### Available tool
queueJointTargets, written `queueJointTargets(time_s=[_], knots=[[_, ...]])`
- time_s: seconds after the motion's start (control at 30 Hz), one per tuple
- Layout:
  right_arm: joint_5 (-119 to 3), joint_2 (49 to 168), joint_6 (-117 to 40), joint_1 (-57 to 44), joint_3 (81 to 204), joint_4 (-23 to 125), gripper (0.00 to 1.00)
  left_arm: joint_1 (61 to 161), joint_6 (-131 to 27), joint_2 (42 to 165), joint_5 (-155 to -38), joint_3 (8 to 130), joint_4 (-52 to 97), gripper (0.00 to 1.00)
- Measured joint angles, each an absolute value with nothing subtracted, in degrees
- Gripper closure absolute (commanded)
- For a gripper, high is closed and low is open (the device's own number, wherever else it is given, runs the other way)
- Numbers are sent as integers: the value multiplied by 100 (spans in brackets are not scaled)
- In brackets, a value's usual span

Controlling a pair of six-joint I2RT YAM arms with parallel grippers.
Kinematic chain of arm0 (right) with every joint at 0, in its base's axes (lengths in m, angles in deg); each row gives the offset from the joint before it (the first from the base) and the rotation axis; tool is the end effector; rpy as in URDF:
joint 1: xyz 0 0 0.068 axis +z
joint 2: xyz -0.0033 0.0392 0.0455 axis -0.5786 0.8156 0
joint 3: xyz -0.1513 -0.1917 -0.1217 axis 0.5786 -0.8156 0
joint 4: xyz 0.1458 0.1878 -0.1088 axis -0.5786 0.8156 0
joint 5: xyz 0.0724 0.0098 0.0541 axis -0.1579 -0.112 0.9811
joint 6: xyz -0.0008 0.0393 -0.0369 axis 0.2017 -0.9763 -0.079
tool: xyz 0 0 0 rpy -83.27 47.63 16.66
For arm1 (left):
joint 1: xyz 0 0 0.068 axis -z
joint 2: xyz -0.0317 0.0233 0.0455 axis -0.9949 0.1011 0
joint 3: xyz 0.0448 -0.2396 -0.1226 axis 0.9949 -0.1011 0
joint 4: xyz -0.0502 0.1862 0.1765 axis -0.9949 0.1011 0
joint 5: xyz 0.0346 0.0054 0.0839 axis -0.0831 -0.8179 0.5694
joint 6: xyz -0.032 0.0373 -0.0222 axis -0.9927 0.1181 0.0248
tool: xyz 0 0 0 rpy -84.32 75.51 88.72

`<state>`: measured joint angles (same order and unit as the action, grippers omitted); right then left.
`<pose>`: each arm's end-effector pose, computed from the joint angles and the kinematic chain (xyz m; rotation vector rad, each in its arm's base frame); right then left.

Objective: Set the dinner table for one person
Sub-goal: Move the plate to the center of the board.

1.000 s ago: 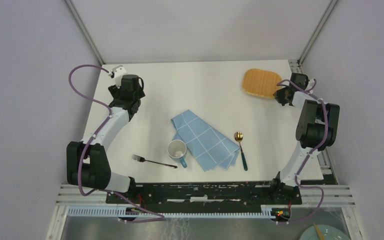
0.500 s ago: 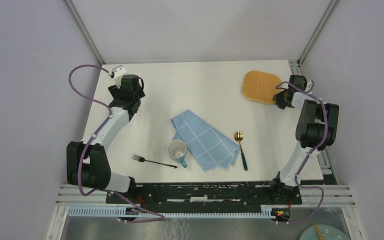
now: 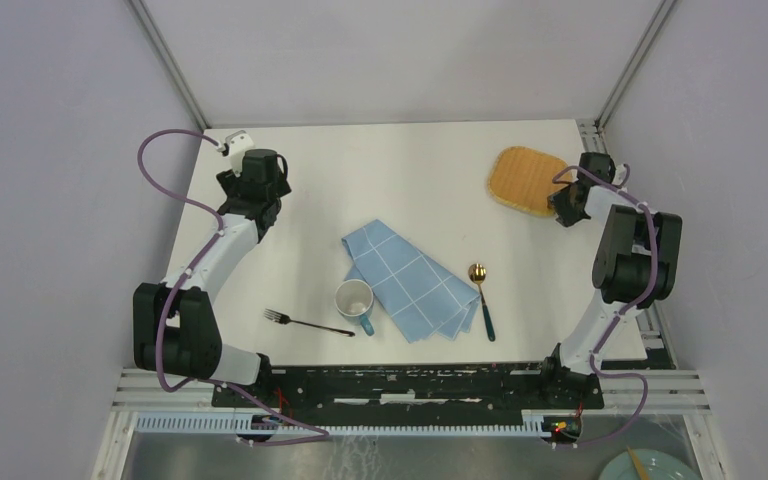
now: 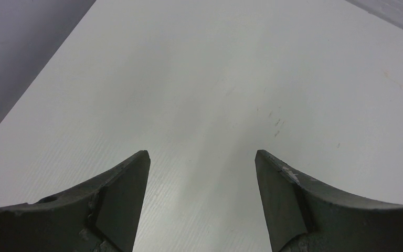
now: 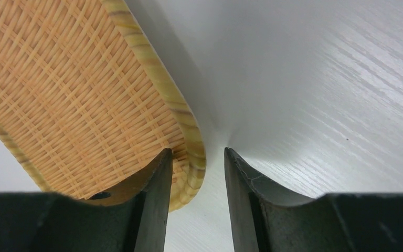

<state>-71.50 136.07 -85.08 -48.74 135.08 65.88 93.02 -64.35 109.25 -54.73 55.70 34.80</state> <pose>0.3802 -0.0941 0.1606 1.4262 2.1053 0.1500 0.3165 -0.0292 0.2781 -0.5875 1.9686 0.2810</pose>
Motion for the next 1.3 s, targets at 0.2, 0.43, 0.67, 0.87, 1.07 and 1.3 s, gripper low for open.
queueJointTargets(time_s=[0.2, 0.43, 0.67, 0.87, 1.07, 1.3], knots=[[-7104, 13402, -8318, -4845, 13443, 6734, 51, 9302, -6435, 10925, -5556, 5570, 3478, 18], [-7045, 13192, -8268, -4730, 13355, 6625, 49, 9302, -6435, 10906, -5574, 5570, 3480, 18], [-7109, 12796, -8423, -4279, 13248, 6520, 49, 9302, -6435, 10816, -5648, 5570, 3476, 18], [-7336, 12385, -8300, -3409, 13255, 6570, 49, 9302, -6435, 10770, -5762, 5561, 3471, 21], [-7572, 11806, -8108, -2362, 13255, 6706, 49, 9400, -6435, 10665, -5965, 5406, 3388, 22], [-7817, 11476, -7896, -1217, 13246, 7005, 50, 9809, -6435, 10654, -6098, 5312, 3388, 28]])
